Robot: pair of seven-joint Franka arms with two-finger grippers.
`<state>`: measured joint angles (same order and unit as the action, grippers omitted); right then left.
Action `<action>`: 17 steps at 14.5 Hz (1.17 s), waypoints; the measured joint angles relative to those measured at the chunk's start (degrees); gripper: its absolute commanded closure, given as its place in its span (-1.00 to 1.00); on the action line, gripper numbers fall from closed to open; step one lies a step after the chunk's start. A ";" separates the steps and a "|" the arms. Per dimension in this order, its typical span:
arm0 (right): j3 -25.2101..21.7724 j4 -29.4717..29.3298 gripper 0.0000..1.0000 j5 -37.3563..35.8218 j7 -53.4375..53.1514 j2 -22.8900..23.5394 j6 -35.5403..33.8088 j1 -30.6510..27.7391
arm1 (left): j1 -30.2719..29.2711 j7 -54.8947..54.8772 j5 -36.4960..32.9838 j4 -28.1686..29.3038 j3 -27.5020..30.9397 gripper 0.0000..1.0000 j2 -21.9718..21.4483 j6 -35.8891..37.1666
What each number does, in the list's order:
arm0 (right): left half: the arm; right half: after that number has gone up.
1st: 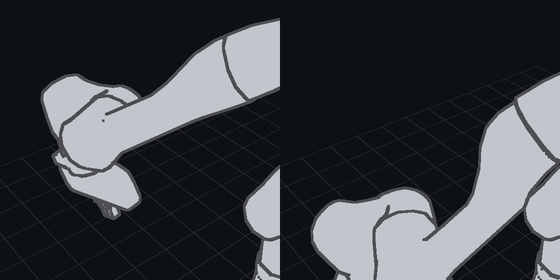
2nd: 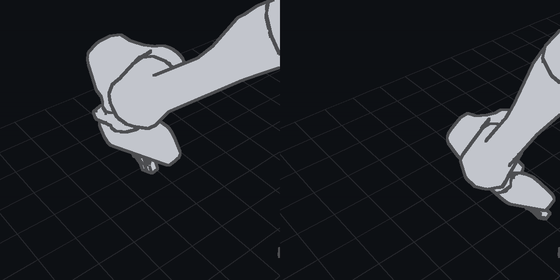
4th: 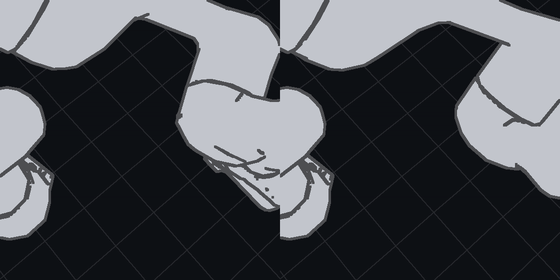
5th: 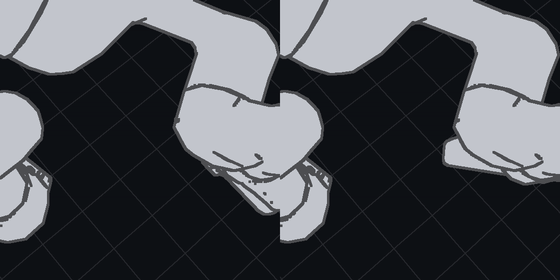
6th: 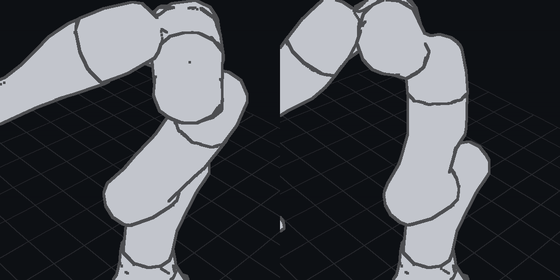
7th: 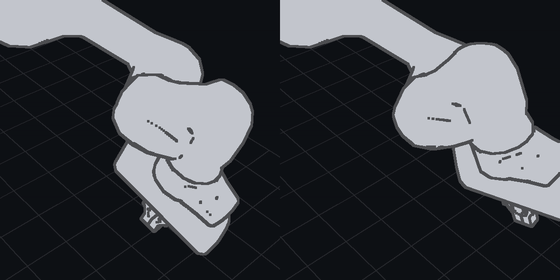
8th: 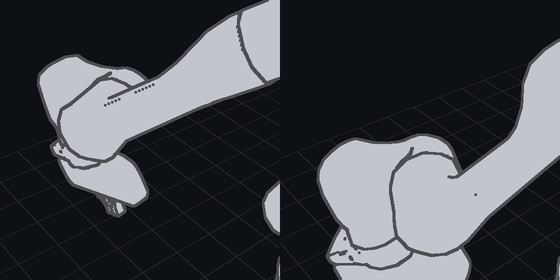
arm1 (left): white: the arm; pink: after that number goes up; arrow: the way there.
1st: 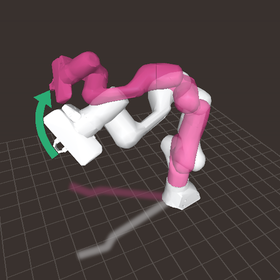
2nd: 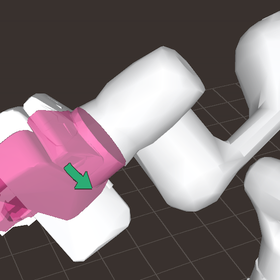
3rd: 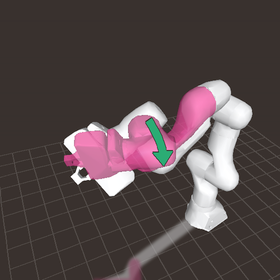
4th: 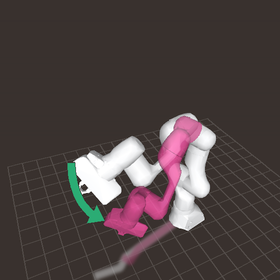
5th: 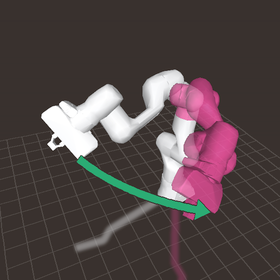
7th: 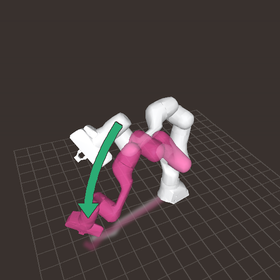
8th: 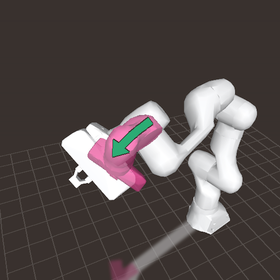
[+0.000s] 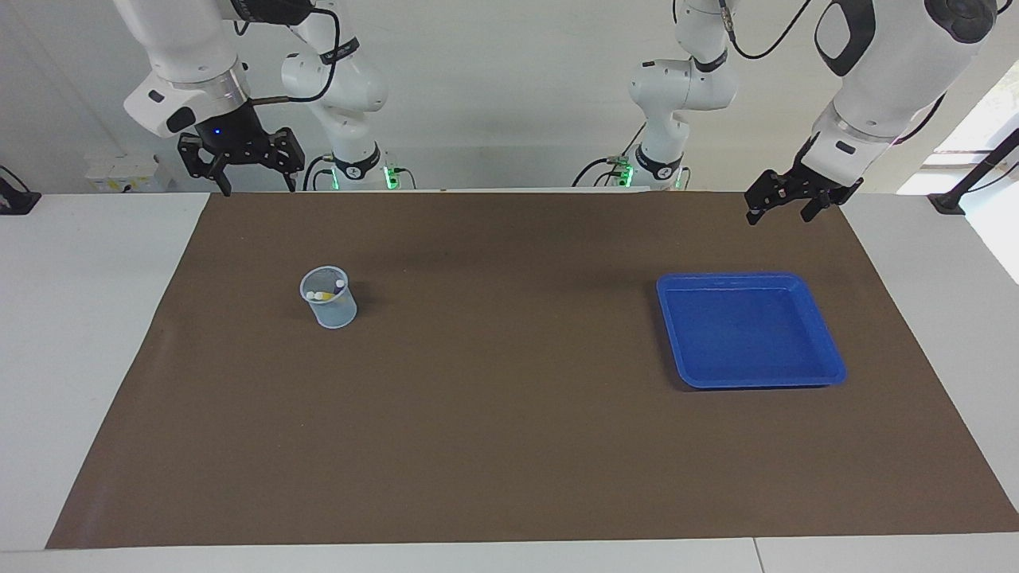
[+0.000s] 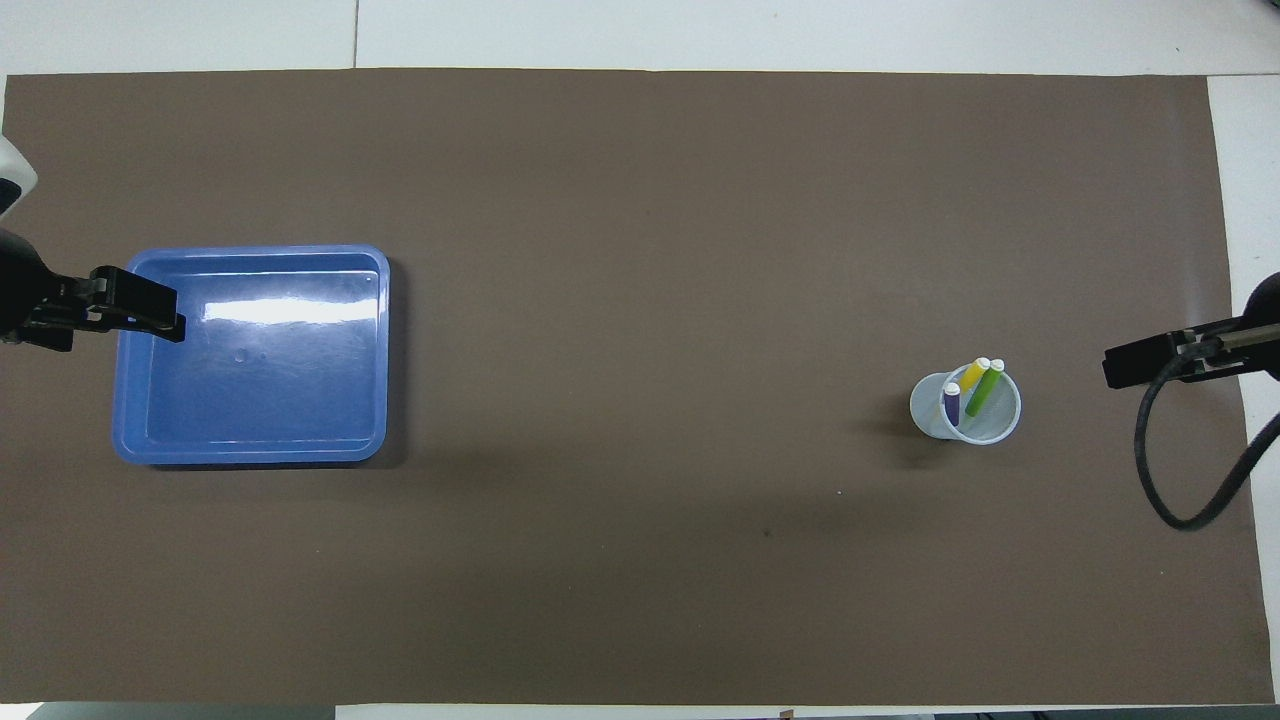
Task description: Transfer and insert pens with both arms
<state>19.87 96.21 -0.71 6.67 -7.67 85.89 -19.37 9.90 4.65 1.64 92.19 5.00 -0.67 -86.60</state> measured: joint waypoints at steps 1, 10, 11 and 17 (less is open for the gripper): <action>-0.09 -0.04 -1.00 0.00 0.00 0.15 -0.09 -0.11 | 0.00 0.01 -0.35 -0.35 0.00 -1.00 0.00 0.01; -11.89 -3.33 -1.00 -0.02 -3.13 4.12 -2.47 11.62 | 0.00 0.02 -0.83 -1.12 0.00 -1.00 0.00 0.12; -12.99 -3.65 -1.00 -0.12 -3.36 4.69 -2.80 12.78 | 0.00 0.02 -0.83 -1.13 0.00 -1.00 0.00 0.12; -16.35 -7.80 -1.00 -0.39 -3.91 7.36 -4.88 15.55 | -0.03 0.01 -0.84 -1.38 0.01 -1.00 -0.07 0.09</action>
<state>3.53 88.41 -1.10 2.76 -0.32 81.01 -3.82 9.86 4.67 0.80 90.81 5.01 -0.74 -86.51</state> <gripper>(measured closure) 0.000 0.000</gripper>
